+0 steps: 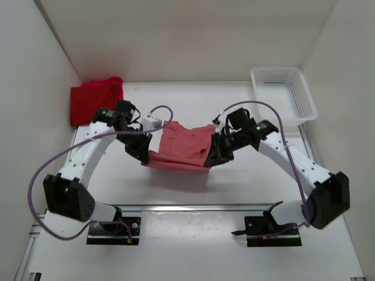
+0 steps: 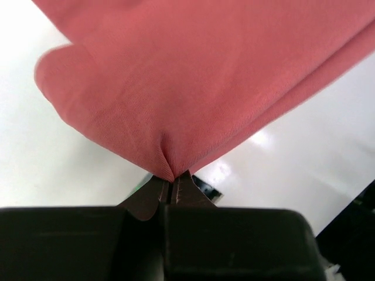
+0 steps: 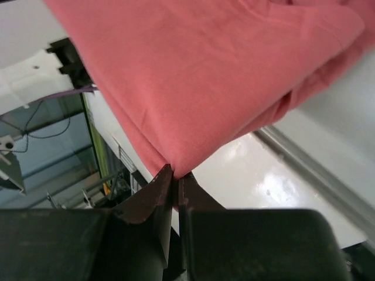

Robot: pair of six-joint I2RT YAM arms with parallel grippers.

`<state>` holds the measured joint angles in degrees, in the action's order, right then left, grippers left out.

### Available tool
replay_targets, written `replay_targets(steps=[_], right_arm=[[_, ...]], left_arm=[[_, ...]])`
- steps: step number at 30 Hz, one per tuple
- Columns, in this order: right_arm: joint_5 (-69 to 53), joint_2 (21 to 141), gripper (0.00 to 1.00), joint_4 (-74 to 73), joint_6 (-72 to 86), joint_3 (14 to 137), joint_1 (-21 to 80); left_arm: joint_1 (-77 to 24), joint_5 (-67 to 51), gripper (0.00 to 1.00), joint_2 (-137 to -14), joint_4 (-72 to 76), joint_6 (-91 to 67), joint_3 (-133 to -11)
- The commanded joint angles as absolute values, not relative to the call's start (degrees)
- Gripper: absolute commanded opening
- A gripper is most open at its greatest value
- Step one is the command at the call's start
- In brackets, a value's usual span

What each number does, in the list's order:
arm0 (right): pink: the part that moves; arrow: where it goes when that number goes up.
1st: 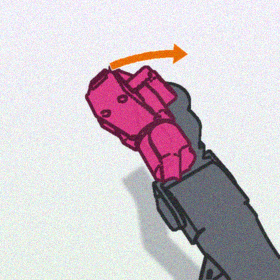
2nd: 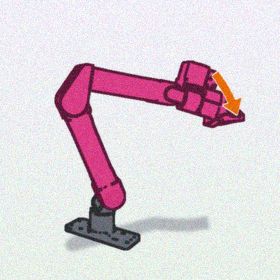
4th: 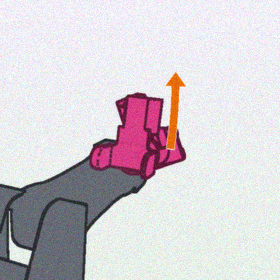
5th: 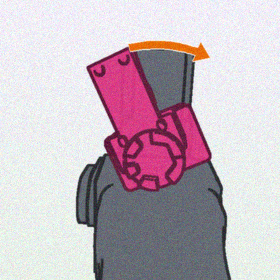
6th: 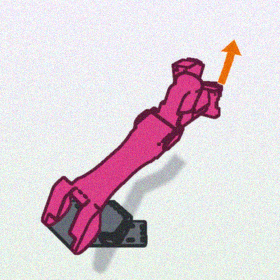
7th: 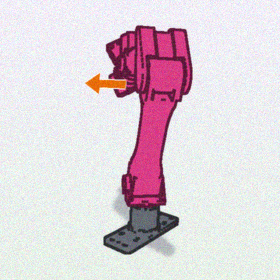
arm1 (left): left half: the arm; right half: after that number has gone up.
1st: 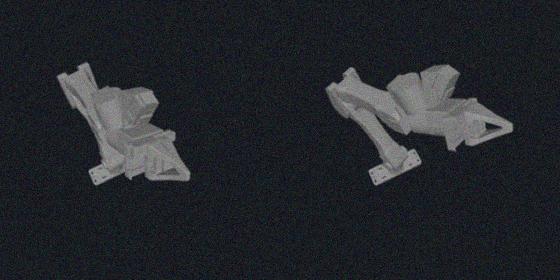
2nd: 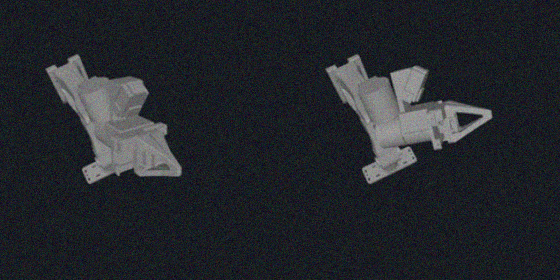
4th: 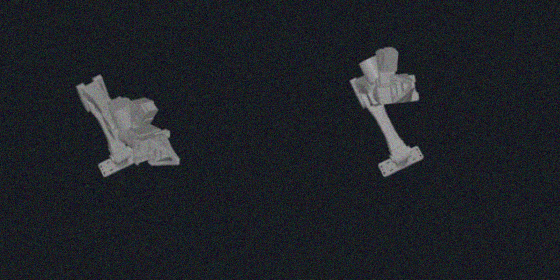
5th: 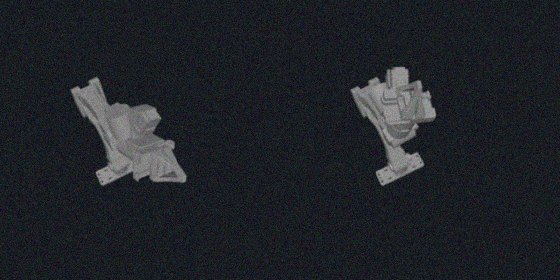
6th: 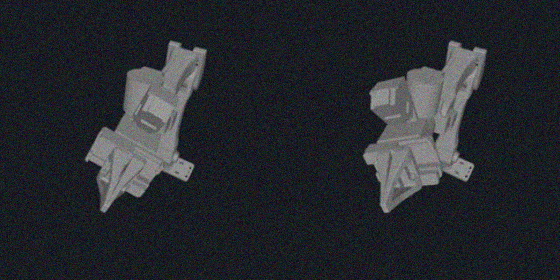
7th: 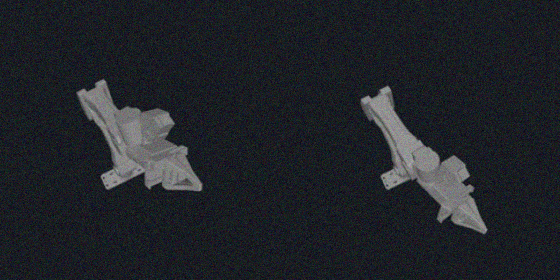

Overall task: Fold and stack the t-shirts
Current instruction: Fold the long partially folded tshirt into a neat square

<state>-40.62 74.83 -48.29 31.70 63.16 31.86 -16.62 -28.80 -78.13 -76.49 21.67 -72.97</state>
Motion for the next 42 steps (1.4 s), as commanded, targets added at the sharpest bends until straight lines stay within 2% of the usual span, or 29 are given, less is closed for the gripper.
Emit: replay_targets(steps=[1,5,10,14,18,21,25,31,34,38,42], right_arm=[[-45.3,82.3,0.00,-55.5,23.1,71.5,28.2],[-47.8,93.7,0.00,-60.5,15.7,81.2,22.7],[-44.3,105.0,0.00,-68.1,9.9,93.2,20.5],[-44.6,106.5,0.00,-67.9,10.7,95.1,19.6],[-43.5,101.9,0.00,-67.6,11.8,91.2,18.9],[-44.6,96.5,0.01,-64.3,14.3,83.4,19.4],[-47.7,87.1,0.00,-55.6,20.2,73.9,21.3],[-49.0,70.2,0.00,-39.9,33.6,58.0,25.1],[-51.4,65.3,0.00,-33.1,40.3,49.4,24.1],[-51.4,64.8,0.00,-30.7,40.2,48.3,24.7],[-51.6,66.6,0.00,-32.6,37.9,49.8,25.3]], left_arm=[[-13.3,-29.1,0.00,-84.8,-77.2,22.8,-82.6],[-15.1,-27.6,0.00,-95.3,-76.2,22.1,-93.8],[-16.5,-29.9,0.00,-104.6,-75.3,20.9,-100.2],[-17.2,-32.8,0.00,-107.0,-76.0,21.2,-101.1],[-15.8,-36.0,0.00,-106.7,-77.0,21.0,-98.8],[-13.6,-38.3,0.00,-104.4,-77.6,21.4,-97.2],[-13.4,-40.0,0.00,-99.6,-78.7,22.1,-93.3],[-19.1,-39.5,0.00,-92.9,-78.7,22.0,-80.7],[-17.0,-38.6,0.00,-90.0,-78.2,21.4,-78.8],[-14.2,-38.8,0.00,-87.7,-78.9,20.9,-76.3],[-17.3,-40.3,0.00,-87.3,-78.5,21.1,-72.5]])
